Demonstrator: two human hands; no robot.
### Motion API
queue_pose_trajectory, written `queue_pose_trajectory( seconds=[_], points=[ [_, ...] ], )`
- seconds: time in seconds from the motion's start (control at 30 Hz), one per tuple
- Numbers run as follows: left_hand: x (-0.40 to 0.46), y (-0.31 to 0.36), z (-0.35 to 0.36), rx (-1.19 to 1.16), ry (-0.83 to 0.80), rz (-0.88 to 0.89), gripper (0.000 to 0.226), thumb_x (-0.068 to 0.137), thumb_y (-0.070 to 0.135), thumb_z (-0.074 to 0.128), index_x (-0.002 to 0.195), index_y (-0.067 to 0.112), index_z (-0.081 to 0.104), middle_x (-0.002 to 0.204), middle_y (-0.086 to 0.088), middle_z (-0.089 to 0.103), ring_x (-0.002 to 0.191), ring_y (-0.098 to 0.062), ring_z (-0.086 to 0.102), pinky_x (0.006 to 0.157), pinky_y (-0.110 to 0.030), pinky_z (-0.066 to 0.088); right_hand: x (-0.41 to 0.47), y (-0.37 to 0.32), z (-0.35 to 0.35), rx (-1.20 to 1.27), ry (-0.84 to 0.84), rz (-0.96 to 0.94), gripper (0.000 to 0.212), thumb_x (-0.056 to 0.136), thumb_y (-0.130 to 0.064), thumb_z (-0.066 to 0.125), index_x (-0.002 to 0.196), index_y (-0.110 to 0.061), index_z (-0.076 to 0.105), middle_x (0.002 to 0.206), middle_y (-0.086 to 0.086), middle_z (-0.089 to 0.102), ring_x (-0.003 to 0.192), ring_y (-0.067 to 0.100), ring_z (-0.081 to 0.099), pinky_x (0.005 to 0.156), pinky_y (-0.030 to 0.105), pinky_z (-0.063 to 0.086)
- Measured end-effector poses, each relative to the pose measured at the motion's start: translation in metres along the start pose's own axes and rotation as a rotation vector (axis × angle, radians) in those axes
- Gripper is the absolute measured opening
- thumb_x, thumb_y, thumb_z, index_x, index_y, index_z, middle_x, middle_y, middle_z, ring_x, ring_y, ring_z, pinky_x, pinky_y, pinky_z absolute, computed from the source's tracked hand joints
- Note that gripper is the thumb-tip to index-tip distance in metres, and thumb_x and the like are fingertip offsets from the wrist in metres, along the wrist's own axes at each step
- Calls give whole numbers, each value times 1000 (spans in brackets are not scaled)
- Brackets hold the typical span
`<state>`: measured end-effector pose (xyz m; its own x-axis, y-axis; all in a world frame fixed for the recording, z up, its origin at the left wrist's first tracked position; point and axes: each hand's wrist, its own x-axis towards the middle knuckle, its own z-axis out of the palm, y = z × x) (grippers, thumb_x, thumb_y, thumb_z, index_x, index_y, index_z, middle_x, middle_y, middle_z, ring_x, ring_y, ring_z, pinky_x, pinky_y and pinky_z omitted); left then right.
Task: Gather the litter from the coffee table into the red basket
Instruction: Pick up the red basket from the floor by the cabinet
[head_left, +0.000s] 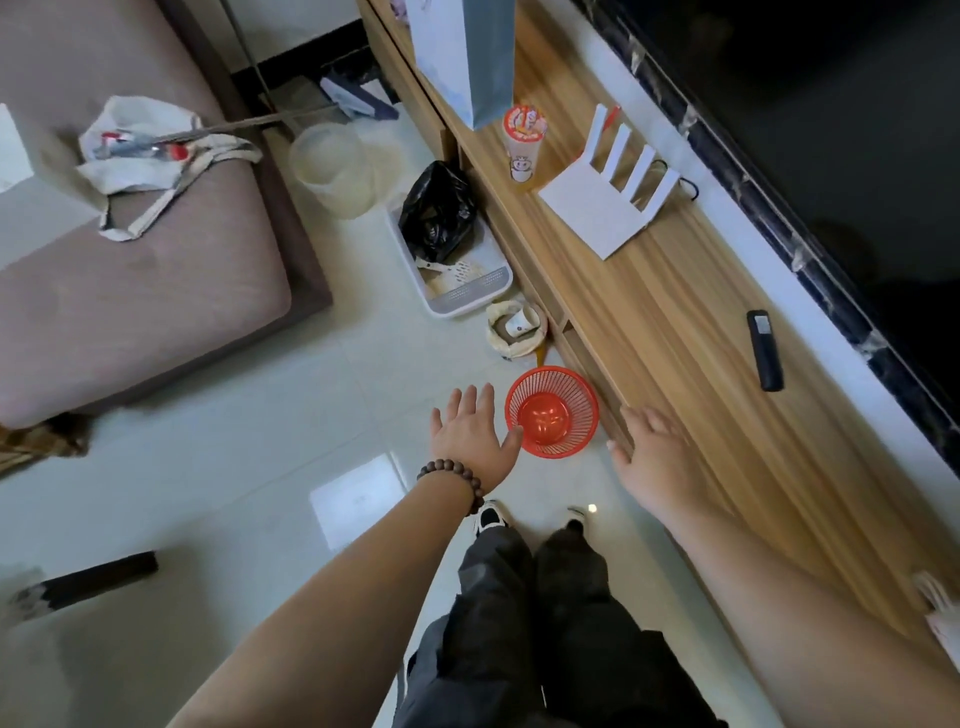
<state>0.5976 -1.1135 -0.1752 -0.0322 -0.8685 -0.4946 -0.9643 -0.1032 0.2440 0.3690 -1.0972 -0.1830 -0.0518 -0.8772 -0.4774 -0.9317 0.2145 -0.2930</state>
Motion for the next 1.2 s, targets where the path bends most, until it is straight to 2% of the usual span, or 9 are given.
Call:
queue_pose_trajectory(
  seconds=[0.17,0.4,0.53,0.67,0.77,0.87,0.97,1.1,1.2],
  points=[
    [47,-11,45,-23,-71,7,72,91,55,32,149,18,10,156,-5,16,143,-22,9,114,-44,10,36,23,45,59,-36,47,57,92,-29,52,144,-16,32,152,11,33,139,31,33,110,43,33],
    [156,-31,191,-50,-128,-24,78,89,55,40,149,18,8,156,-6,16,142,-23,13,112,-42,15,134,71,172,35,-113,105,65,93,-35,51,148,-20,21,156,6,26,141,27,29,110,45,38],
    [221,-40,269,-124,-93,-127,82,87,55,49,149,17,9,154,-6,21,139,-24,21,108,-43,25,198,98,242,94,-144,104,69,92,-35,52,149,-21,16,156,6,24,139,27,33,105,48,43],
    [266,-41,329,-271,-133,-241,84,86,47,57,148,17,9,152,-7,27,134,-26,33,101,-44,39,243,124,295,223,-106,169,84,89,-31,58,150,-26,0,155,8,23,136,29,38,100,50,47],
    [287,-42,357,-494,-147,-340,77,85,36,63,144,13,20,139,-11,42,118,-28,50,85,-45,53,264,138,322,291,-89,288,90,88,-24,61,149,-25,-5,149,11,32,122,30,52,90,43,53],
    [295,-44,369,-639,-133,-391,61,86,29,64,134,10,32,121,-11,56,96,-22,61,65,-32,57,277,146,338,447,-74,345,77,88,-17,60,147,-25,13,127,7,55,107,25,62,78,35,53],
    [292,-44,365,-640,-83,-378,53,86,28,63,130,10,38,115,-9,60,90,-20,61,53,-21,47,278,145,335,542,-37,384,49,89,-20,59,133,-23,39,103,-2,62,94,19,64,70,31,54],
    [272,-43,327,-579,40,-320,47,85,24,63,126,8,44,111,-9,61,84,-16,56,46,-14,34,258,127,296,601,-13,337,37,89,-24,59,125,-24,48,106,-2,65,96,18,64,79,39,58],
    [238,-43,279,-556,127,-278,42,85,23,61,121,8,47,105,-8,62,80,-15,55,51,-19,41,232,103,249,614,39,269,29,90,-24,58,118,-26,52,106,-4,65,99,16,63,83,38,56]
  ],
)
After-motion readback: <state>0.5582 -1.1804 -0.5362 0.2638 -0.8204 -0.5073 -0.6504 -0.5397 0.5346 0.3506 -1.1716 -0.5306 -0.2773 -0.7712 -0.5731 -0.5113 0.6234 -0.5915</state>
